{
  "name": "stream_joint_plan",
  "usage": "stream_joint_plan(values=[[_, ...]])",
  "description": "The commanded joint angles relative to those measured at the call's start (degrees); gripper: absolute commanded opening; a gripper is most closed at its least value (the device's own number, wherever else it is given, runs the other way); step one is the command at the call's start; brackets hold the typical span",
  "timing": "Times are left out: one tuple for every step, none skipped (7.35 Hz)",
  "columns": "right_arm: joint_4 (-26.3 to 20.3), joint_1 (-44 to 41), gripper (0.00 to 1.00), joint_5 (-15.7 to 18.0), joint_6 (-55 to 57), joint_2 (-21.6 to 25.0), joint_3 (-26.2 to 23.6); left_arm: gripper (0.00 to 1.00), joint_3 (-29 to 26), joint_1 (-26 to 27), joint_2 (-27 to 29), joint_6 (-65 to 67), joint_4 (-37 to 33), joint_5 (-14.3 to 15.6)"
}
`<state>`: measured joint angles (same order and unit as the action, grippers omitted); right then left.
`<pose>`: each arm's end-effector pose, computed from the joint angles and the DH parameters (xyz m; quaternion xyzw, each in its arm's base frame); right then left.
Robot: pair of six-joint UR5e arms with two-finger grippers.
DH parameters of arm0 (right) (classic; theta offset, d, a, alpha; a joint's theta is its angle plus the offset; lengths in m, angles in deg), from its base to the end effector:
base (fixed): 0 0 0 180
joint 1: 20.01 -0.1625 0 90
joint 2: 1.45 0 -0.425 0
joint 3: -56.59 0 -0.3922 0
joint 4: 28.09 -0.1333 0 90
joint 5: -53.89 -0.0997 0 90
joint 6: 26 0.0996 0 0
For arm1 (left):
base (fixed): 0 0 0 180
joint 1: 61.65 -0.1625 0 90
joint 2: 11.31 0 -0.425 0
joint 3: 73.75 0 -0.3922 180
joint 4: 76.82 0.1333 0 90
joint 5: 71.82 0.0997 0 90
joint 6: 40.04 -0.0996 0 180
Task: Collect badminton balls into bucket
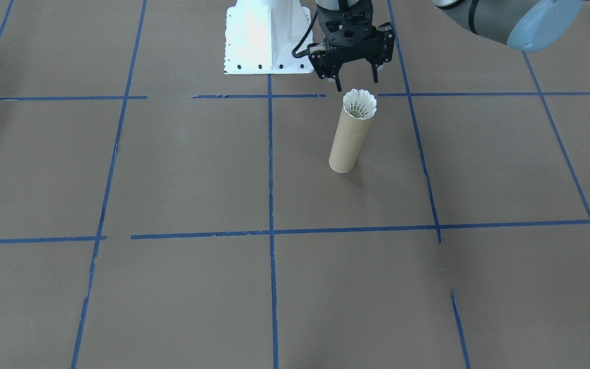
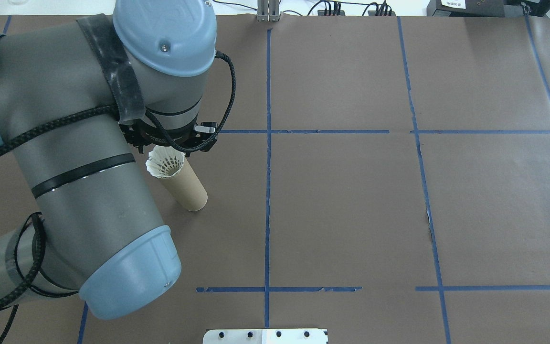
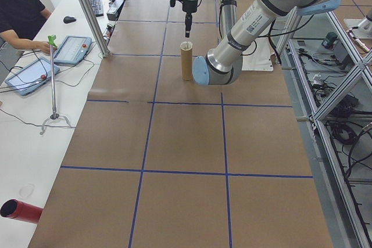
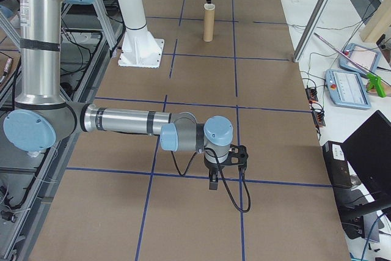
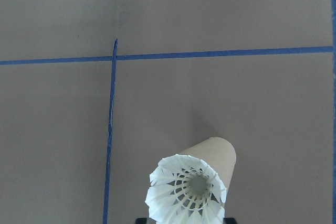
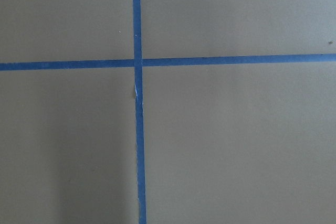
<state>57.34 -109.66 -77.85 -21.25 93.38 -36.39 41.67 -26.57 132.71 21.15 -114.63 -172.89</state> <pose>0.0642 -0.4597 0.6682 0.0063 -0.3568 0.0274 0.9338 0.3838 -0.4091 0.0679 0.0445 0.2486 -0.0302 0.9671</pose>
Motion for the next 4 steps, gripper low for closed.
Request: stream_joint_plan(values=[[0.0, 0.0, 1.0, 0.0, 0.0, 0.0, 0.0, 1.0, 0.8, 0.3, -1.3, 0.0, -2.5, 0.0], [0.0, 0.0, 1.0, 0.0, 0.0, 0.0, 0.0, 1.0, 2.9, 0.7, -2.6, -0.3, -3.6, 0.0], [0.0, 0.0, 1.0, 0.0, 0.0, 0.0, 0.0, 1.0, 3.5, 2.2, -5.1, -5.6, -7.1, -0.2], [0.0, 0.0, 1.0, 0.0, 0.0, 0.0, 0.0, 1.0, 3.3, 5.4, -8.1, -11.1, -12.2, -0.6]])
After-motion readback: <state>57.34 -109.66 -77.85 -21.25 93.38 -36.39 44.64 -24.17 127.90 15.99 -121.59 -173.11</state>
